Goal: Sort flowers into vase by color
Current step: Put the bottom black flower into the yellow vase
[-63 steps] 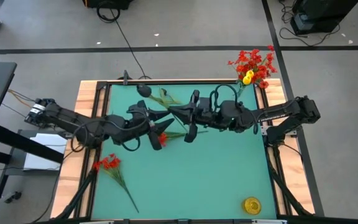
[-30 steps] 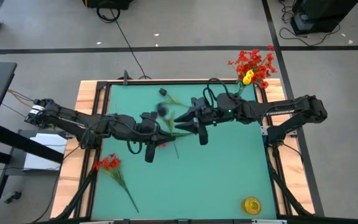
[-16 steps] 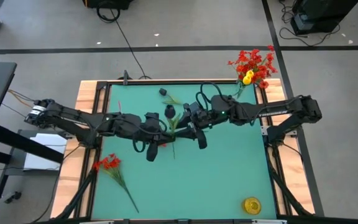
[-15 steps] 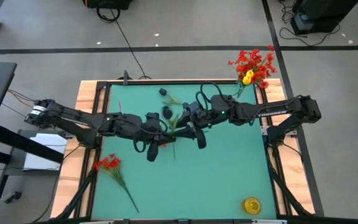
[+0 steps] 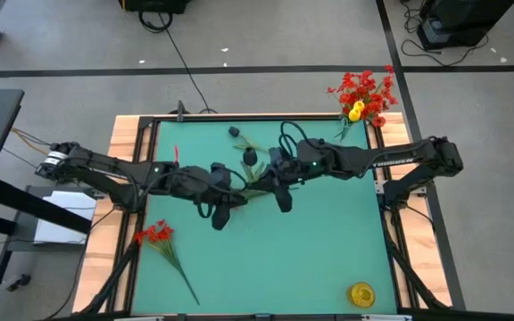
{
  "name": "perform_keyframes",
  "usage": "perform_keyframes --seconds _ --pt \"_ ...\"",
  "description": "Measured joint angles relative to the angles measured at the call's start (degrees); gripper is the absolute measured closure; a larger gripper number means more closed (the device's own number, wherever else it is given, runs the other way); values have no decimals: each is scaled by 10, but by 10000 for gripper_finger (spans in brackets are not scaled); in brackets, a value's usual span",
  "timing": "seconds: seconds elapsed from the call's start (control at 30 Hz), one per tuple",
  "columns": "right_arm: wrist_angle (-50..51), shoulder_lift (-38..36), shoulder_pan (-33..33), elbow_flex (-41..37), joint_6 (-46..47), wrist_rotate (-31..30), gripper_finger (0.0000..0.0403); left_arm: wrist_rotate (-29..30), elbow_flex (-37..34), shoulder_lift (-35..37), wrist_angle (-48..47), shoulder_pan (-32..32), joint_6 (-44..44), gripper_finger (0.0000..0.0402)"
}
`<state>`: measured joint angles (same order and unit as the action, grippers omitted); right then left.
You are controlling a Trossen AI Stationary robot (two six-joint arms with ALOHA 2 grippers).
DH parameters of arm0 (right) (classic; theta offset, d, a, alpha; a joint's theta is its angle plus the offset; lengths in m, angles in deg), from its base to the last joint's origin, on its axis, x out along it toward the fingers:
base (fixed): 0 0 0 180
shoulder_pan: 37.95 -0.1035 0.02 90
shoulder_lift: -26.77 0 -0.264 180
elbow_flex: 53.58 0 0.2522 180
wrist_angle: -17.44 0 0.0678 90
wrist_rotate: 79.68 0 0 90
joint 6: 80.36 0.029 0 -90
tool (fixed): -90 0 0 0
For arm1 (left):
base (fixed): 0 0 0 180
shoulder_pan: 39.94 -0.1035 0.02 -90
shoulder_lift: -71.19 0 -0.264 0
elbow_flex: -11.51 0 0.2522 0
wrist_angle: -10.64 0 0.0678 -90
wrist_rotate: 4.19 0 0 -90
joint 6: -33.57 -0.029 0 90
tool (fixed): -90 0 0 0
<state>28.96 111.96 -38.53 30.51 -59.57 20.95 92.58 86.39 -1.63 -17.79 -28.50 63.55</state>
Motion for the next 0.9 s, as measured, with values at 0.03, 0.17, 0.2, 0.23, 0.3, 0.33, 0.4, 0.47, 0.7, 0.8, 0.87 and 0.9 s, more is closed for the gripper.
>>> perform_keyframes --seconds 0.03,0.17,0.2,0.23,0.3,0.33,0.4,0.47,0.7,0.8,0.87,0.9 --pt "18 -6 -5 0 1 -15 387 -2 0 0 -8 4 0 367" --pt "107 -38 -37 1 -2 -80 387 -1 -2 1 -10 20 -4 332" --pt "130 -48 -48 1 0 -100 388 5 -2 1 -9 22 -4 324" --pt "151 -59 -60 0 4 -119 388 10 -2 1 -8 25 -4 316" --pt "182 -86 -88 0 15 -161 388 11 -2 1 -13 30 -2 303" --pt "197 -99 -104 0 21 -182 388 11 -2 1 -18 32 2 298" --pt "236 -125 -143 1 41 -228 388 11 -2 1 -33 36 6 292" --pt "275 -145 -186 1 71 -265 388 14 -2 1 -46 42 5 291" --pt "312 -200 -339 0 155 -317 388 76 -2 1 -48 78 9 290" --pt "326 -218 -395 0 157 -333 388 131 -2 1 -48 104 46 290" --pt "344 -228 -428 0 156 -337 388 177 -2 0 -44 122 78 290" --pt "358 -231 -443 0 154 -337 388 197 -2 -4 -31 130 93 290"
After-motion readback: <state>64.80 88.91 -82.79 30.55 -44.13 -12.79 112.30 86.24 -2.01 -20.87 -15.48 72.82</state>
